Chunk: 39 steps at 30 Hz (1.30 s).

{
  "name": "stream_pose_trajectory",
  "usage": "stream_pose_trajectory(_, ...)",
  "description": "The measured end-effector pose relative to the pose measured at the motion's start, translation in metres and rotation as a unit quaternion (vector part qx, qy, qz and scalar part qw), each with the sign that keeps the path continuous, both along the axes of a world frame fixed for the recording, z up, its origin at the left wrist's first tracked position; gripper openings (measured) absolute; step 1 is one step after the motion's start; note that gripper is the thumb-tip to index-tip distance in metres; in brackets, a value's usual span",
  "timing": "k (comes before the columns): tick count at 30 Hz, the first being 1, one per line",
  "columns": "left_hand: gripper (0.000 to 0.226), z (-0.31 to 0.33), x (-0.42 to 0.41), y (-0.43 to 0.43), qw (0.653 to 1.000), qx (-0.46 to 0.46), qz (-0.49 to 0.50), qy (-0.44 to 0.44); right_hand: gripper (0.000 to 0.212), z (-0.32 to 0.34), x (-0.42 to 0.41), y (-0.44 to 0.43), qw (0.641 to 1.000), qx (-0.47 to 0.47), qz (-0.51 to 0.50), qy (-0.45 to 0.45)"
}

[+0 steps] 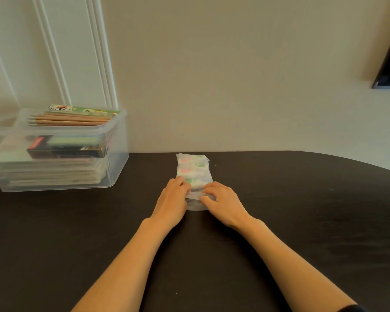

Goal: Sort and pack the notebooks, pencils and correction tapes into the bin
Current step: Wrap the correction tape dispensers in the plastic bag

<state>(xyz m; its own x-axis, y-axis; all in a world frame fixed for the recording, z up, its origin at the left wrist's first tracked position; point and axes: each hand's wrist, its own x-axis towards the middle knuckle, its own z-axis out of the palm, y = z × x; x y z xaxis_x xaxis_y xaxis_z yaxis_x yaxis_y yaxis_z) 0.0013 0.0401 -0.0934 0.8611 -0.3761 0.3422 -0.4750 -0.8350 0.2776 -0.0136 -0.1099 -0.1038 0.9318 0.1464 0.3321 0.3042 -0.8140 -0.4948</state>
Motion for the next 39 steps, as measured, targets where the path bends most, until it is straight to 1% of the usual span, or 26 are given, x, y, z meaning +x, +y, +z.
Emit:
stream_pose_trajectory(3,0.019,-0.001,0.002,0.0,1.0,-0.006,-0.001,0.007,0.029,0.0,-0.002,0.0,1.0,0.009,-0.009,0.005)
stream_pose_trajectory(5,0.022,-0.002,0.004,0.001,1.0,-0.02,0.001,0.018,0.029,0.001,-0.001,-0.001,0.999,0.024,-0.01,0.029)
stream_pose_trajectory(7,0.031,-0.004,0.002,0.004,0.999,-0.042,0.0,0.035,0.027,0.001,-0.005,-0.002,0.998,0.044,-0.012,0.051)
stream_pose_trajectory(8,0.037,-0.005,0.0,0.007,0.998,-0.051,-0.003,0.042,0.026,0.001,-0.007,-0.004,0.998,0.045,-0.013,0.048)
stream_pose_trajectory(10,0.042,-0.007,-0.009,0.014,0.998,-0.055,0.007,0.04,0.034,0.003,-0.015,-0.008,0.998,0.037,-0.023,0.041)
stream_pose_trajectory(12,0.037,-0.007,-0.017,0.022,0.996,-0.083,0.037,0.015,0.045,0.005,-0.023,-0.011,0.998,0.028,-0.045,0.03)
stream_pose_trajectory(13,0.034,-0.006,-0.023,0.025,0.993,-0.101,0.053,0.0,0.045,0.006,-0.027,-0.01,0.998,0.009,-0.055,0.017)
stream_pose_trajectory(15,0.03,-0.005,-0.034,0.028,0.99,-0.119,0.069,-0.022,0.038,0.007,-0.036,-0.007,0.997,-0.048,-0.067,-0.012)
stream_pose_trajectory(17,0.028,-0.005,-0.044,0.027,0.989,-0.126,0.07,-0.033,0.023,0.009,-0.044,-0.003,0.994,-0.065,-0.077,-0.035)
stream_pose_trajectory(19,0.028,-0.003,-0.052,0.024,0.986,-0.144,0.079,-0.03,0.019,0.009,-0.051,-0.001,0.994,-0.036,-0.087,-0.054)
stream_pose_trajectory(21,0.036,-0.002,-0.055,0.021,0.984,-0.145,0.101,-0.019,0.019,0.009,-0.057,-0.001,0.994,0.002,-0.085,-0.071)
stream_pose_trajectory(24,0.052,-0.001,-0.059,0.012,0.986,-0.088,0.138,0.012,0.013,0.008,-0.065,-0.003,0.991,0.051,-0.076,-0.095)
stream_pose_trajectory(26,0.048,0.002,-0.06,0.005,0.985,-0.073,0.155,0.015,0.009,0.008,-0.068,-0.004,0.99,0.074,-0.072,-0.097)
stream_pose_trajectory(28,0.036,0.002,-0.059,0.001,0.983,-0.082,0.162,0.001,0.009,0.008,-0.07,-0.005,0.989,0.09,-0.069,-0.092)
stream_pose_trajectory(30,0.029,0.002,-0.058,0.002,0.984,-0.085,0.159,-0.006,0.01,0.008,-0.07,-0.006,0.987,0.103,-0.081,-0.089)
stream_pose_trajectory(33,0.033,0.002,-0.056,0.012,0.986,-0.085,0.145,0.003,0.01,0.009,-0.068,-0.009,0.986,0.104,-0.116,-0.067)
stream_pose_trajectory(36,0.037,0.004,-0.056,0.02,0.992,-0.085,0.082,0.031,0.01,0.008,-0.067,-0.01,0.988,0.093,-0.117,-0.035)
stream_pose_trajectory(39,0.036,0.003,-0.06,0.028,0.995,-0.071,0.037,0.056,0.009,0.008,-0.067,-0.012,0.985,0.123,-0.115,0.024)
